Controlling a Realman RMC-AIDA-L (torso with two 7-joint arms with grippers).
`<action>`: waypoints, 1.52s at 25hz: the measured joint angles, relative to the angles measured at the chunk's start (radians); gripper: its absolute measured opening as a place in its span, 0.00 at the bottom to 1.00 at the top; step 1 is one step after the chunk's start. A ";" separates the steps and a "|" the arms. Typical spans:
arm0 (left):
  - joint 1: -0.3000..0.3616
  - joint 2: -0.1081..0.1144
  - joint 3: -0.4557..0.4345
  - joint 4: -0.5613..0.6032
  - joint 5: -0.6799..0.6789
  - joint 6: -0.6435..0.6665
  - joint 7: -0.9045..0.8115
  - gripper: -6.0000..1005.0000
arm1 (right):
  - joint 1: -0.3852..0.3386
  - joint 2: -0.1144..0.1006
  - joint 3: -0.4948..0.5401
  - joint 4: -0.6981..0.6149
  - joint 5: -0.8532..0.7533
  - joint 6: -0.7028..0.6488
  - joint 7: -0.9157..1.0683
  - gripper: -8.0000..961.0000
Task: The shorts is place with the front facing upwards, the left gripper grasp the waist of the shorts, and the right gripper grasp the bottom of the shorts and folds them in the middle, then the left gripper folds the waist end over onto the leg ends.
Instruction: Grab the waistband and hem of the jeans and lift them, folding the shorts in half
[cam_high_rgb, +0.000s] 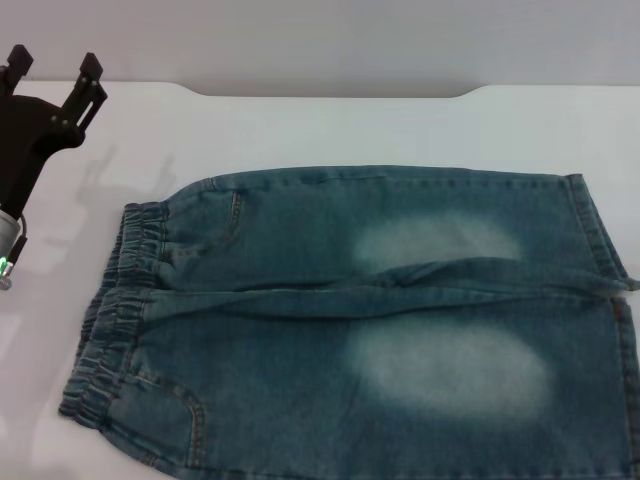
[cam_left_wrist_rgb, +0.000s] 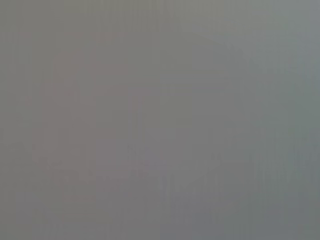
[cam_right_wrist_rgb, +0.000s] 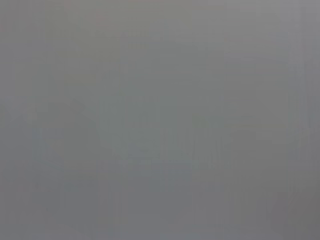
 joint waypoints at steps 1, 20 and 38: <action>-0.003 0.000 0.000 -0.002 0.000 0.000 0.000 0.82 | -0.001 0.000 0.000 0.000 0.000 0.000 0.004 0.44; 0.018 0.021 0.083 0.116 0.074 -0.003 -0.382 0.82 | -0.047 -0.004 -0.022 -0.131 -0.092 -0.054 0.436 0.44; -0.023 0.251 0.106 0.922 0.807 0.209 -1.685 0.82 | -0.075 -0.028 -0.027 -0.971 -0.626 -0.478 1.524 0.43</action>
